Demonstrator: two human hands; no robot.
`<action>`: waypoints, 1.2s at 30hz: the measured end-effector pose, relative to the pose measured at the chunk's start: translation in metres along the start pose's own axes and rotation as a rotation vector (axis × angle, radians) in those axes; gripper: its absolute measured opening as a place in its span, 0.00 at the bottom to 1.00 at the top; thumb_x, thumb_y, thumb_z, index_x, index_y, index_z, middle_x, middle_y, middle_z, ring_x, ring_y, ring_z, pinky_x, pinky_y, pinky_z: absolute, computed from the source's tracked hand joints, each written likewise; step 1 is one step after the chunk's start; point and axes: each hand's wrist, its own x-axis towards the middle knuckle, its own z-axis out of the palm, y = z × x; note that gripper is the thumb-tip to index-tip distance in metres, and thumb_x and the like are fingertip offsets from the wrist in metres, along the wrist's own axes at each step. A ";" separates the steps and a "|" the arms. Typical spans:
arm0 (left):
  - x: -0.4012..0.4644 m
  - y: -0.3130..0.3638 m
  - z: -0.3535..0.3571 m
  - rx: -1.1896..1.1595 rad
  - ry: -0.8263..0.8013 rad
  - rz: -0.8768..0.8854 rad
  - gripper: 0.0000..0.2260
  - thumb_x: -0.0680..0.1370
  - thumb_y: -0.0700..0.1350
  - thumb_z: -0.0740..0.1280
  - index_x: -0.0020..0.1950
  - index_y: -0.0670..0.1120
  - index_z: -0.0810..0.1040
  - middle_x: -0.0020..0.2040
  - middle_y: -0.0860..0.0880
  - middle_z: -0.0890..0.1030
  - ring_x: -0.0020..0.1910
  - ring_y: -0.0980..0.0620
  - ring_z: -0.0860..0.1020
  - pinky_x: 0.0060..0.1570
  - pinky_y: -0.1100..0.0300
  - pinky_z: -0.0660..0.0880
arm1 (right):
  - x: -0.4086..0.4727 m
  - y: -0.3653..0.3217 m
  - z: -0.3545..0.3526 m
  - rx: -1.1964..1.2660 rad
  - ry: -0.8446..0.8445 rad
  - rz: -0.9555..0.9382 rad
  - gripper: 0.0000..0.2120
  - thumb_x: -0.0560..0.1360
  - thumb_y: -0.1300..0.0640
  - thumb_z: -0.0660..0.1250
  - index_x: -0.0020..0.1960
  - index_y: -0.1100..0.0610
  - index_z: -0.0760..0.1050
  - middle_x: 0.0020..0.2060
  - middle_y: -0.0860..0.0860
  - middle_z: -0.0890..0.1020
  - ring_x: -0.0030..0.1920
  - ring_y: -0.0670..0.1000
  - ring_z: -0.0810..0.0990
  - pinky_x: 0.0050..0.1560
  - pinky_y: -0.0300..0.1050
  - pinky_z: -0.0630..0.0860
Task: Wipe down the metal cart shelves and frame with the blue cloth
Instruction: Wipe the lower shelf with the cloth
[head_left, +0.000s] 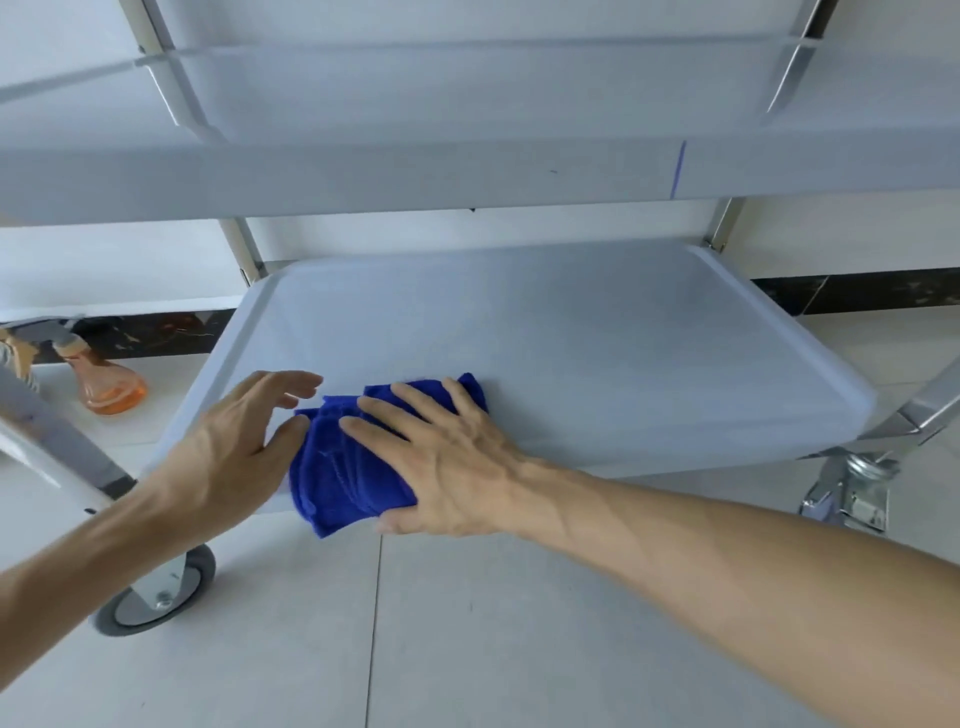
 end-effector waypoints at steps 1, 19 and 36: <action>0.002 0.005 0.003 0.016 -0.013 0.010 0.15 0.81 0.42 0.61 0.67 0.52 0.73 0.62 0.51 0.78 0.56 0.56 0.75 0.54 0.59 0.72 | -0.009 0.008 0.000 0.003 0.018 0.013 0.45 0.72 0.33 0.65 0.81 0.49 0.49 0.80 0.48 0.54 0.79 0.56 0.51 0.75 0.67 0.50; 0.013 0.078 0.053 0.204 -0.338 0.314 0.30 0.76 0.65 0.46 0.70 0.54 0.71 0.66 0.60 0.71 0.63 0.57 0.72 0.63 0.61 0.67 | -0.194 0.171 -0.015 -0.059 -0.017 0.247 0.43 0.72 0.36 0.69 0.80 0.45 0.54 0.79 0.42 0.54 0.80 0.47 0.50 0.78 0.56 0.51; 0.020 0.127 0.046 0.104 -0.253 0.538 0.18 0.82 0.64 0.48 0.67 0.63 0.68 0.64 0.68 0.69 0.59 0.64 0.73 0.56 0.67 0.70 | -0.316 0.193 -0.072 0.505 0.152 0.861 0.28 0.73 0.64 0.69 0.57 0.31 0.75 0.49 0.41 0.83 0.42 0.40 0.82 0.40 0.32 0.77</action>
